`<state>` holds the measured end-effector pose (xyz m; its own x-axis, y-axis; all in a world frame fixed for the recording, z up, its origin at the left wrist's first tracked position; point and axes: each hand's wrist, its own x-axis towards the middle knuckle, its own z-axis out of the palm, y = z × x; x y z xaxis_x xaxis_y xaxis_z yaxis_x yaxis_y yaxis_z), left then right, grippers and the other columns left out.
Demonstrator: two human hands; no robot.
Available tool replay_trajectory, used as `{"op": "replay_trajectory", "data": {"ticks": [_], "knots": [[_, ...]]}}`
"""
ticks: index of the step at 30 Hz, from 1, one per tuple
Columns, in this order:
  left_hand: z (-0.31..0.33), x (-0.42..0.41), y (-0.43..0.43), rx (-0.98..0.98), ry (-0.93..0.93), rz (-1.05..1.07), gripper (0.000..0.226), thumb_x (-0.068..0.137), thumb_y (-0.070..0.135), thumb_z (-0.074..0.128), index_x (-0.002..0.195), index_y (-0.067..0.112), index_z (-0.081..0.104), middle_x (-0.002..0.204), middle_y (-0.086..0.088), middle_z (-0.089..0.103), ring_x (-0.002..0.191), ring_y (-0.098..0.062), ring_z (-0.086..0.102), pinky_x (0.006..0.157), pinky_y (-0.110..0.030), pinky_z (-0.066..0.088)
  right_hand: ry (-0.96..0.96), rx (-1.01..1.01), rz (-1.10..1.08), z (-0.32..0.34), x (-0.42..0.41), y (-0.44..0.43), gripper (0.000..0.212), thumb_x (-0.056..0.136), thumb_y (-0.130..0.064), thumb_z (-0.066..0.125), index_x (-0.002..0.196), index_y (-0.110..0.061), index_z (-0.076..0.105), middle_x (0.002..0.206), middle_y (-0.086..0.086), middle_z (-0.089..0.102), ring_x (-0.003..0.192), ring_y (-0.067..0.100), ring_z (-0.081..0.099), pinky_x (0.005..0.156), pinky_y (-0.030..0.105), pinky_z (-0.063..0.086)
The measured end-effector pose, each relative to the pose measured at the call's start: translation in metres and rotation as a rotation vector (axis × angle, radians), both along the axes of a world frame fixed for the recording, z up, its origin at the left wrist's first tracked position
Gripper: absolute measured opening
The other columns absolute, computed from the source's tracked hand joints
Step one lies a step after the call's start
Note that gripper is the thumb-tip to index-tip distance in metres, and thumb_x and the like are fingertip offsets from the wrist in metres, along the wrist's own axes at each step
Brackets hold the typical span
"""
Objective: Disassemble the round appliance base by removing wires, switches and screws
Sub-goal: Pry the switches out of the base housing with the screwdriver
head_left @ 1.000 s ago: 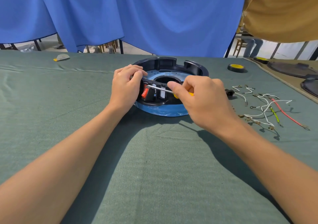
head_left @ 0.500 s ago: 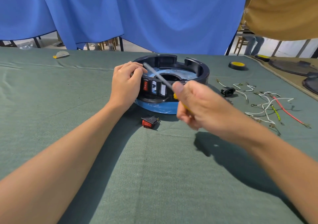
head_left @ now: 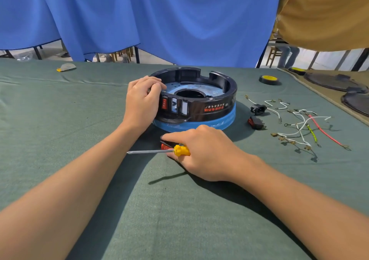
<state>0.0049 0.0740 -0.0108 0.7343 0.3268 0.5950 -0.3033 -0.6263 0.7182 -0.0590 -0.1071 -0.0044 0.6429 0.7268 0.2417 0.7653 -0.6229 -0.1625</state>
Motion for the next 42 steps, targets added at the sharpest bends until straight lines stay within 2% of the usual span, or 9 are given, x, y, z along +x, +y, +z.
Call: {"op": "replay_trajectory", "data": {"ticks": [7,10,14,18,23,33,37,40,42], "knots": [[-0.001,-0.004,-0.003,0.021,-0.026,0.039,0.03,0.095,0.017,0.041,0.093,0.018,0.071,0.109,0.011,0.062,0.116,-0.01,0.045,0.089,-0.015,0.028,0.102,0.123,0.073,0.016,0.003,-0.015,0.041,0.082,-0.06,0.062,0.108,-0.028,0.065,0.084,-0.011,0.061,0.083,0.014,0.053,0.076,0.036,0.048],[0.001,-0.007,-0.004,0.049,-0.07,0.074,0.036,0.093,0.025,0.038,0.097,0.013,0.072,0.114,0.004,0.065,0.117,-0.012,0.048,0.09,-0.012,0.029,0.137,0.203,0.063,0.028,0.009,-0.034,0.037,0.076,-0.056,0.07,0.099,-0.026,0.069,0.071,-0.018,0.054,0.068,0.0,0.049,0.067,0.017,0.04],[0.002,-0.013,-0.011,0.191,-0.106,0.049,0.037,0.093,0.028,0.038,0.094,0.015,0.073,0.115,0.008,0.065,0.118,-0.01,0.05,0.099,-0.028,0.032,0.155,0.181,-0.035,0.041,0.022,-0.076,0.023,0.072,-0.05,0.075,0.083,-0.031,0.07,0.057,-0.017,0.055,0.058,-0.004,0.049,0.057,0.007,0.035],[0.002,-0.014,-0.015,0.259,-0.088,0.055,0.037,0.091,0.028,0.04,0.091,0.015,0.074,0.114,0.006,0.068,0.114,-0.011,0.054,0.104,-0.037,0.032,0.17,0.134,-0.169,0.039,0.035,-0.123,0.026,0.063,-0.06,0.071,0.075,-0.037,0.067,0.064,-0.017,0.063,0.068,0.0,0.056,0.057,0.01,0.037],[0.003,-0.013,-0.015,0.217,-0.082,0.044,0.034,0.089,0.024,0.041,0.087,0.015,0.074,0.112,0.005,0.068,0.113,-0.013,0.055,0.103,-0.047,0.035,0.15,0.11,-0.288,0.032,0.046,-0.151,0.046,0.054,-0.074,0.061,0.08,-0.037,0.067,0.076,-0.011,0.065,0.074,0.007,0.056,0.062,0.028,0.042],[0.006,-0.018,-0.017,0.169,-0.036,0.065,0.03,0.086,0.027,0.043,0.096,0.018,0.071,0.124,0.009,0.061,0.123,-0.01,0.044,0.105,-0.033,0.027,0.136,0.076,-0.295,0.025,0.052,-0.152,0.055,0.057,-0.074,0.059,0.092,-0.033,0.07,0.08,-0.015,0.063,0.075,0.003,0.054,0.062,0.021,0.04],[0.008,-0.019,-0.019,0.118,-0.024,0.07,0.025,0.086,0.023,0.048,0.099,0.019,0.069,0.127,0.007,0.059,0.125,-0.012,0.042,0.109,-0.04,0.029,0.111,0.02,-0.295,0.02,0.051,-0.148,0.04,0.069,-0.062,0.07,0.094,-0.031,0.071,0.082,-0.009,0.067,0.076,0.004,0.056,0.065,0.017,0.04],[0.011,-0.018,-0.025,0.069,0.018,0.146,0.026,0.089,0.022,0.052,0.111,0.017,0.065,0.133,0.002,0.054,0.128,-0.016,0.039,0.11,-0.039,0.028,0.125,0.02,-0.311,0.022,0.051,-0.148,0.046,0.067,-0.066,0.067,0.099,-0.032,0.07,0.09,-0.007,0.069,0.082,0.01,0.058,0.075,0.028,0.046],[0.011,-0.017,-0.032,0.024,0.098,0.238,0.038,0.088,0.026,0.052,0.124,0.015,0.056,0.133,-0.003,0.05,0.126,-0.021,0.039,0.107,-0.04,0.027,0.135,0.079,-0.319,0.026,0.049,-0.149,0.053,0.062,-0.072,0.061,0.098,-0.034,0.069,0.089,-0.009,0.067,0.08,0.006,0.057,0.069,0.023,0.045]]}}
